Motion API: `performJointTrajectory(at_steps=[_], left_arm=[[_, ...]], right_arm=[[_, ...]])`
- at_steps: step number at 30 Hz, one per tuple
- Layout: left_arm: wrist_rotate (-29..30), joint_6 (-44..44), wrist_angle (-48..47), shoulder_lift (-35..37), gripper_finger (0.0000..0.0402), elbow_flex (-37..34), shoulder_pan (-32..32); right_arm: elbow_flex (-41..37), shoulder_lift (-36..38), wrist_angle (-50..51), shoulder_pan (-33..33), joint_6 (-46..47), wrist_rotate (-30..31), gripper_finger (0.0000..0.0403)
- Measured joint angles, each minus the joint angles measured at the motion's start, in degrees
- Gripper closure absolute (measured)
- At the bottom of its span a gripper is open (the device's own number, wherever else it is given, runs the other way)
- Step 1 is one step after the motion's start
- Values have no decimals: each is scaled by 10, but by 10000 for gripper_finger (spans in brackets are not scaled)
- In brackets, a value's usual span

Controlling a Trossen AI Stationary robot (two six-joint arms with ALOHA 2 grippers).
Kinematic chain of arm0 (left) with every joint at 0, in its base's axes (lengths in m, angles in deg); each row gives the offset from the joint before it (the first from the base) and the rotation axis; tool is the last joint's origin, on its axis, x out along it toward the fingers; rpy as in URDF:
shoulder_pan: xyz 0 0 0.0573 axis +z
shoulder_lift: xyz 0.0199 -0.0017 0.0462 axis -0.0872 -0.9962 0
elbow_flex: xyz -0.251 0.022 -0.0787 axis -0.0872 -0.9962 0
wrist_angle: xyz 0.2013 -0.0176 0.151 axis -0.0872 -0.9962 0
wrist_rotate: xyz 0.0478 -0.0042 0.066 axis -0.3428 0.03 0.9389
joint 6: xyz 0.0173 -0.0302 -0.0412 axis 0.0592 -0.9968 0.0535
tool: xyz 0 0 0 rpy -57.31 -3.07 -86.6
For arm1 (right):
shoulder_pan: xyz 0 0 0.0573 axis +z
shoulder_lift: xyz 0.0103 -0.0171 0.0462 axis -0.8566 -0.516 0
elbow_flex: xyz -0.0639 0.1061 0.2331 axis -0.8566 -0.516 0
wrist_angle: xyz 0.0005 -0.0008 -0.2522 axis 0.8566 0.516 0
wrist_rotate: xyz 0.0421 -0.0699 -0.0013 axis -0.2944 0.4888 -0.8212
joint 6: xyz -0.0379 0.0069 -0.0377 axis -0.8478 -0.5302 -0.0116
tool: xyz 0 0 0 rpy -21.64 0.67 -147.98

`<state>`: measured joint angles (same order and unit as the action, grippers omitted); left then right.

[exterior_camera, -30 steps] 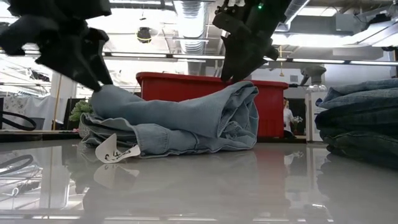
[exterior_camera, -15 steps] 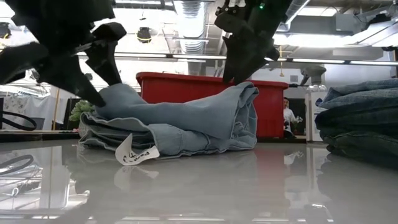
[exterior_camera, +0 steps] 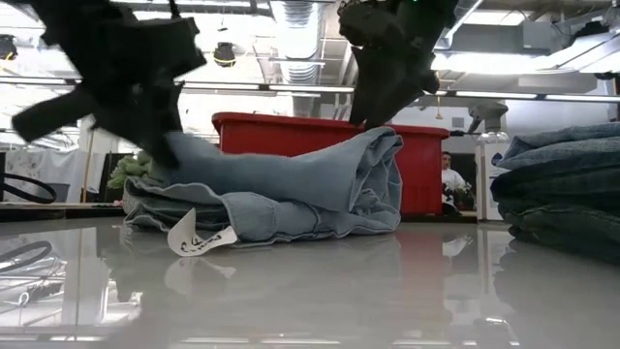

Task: Fold Laundry from Bin
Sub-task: Fold the light blue denim pants

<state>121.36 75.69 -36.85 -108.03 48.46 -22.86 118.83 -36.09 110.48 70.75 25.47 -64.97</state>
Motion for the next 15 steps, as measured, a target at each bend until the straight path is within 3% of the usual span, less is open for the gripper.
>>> performJointTrajectory(at_steps=[3,8,15], left_arm=[[1,0,-27,8,388,29,3],[39,-4,-79,29,388,65,2],[36,-41,-119,73,392,54,2]], right_arm=[[0,0,-2,6,1,0,213],[0,0,-1,9,14,0,230],[0,0,-2,10,31,3,233]])
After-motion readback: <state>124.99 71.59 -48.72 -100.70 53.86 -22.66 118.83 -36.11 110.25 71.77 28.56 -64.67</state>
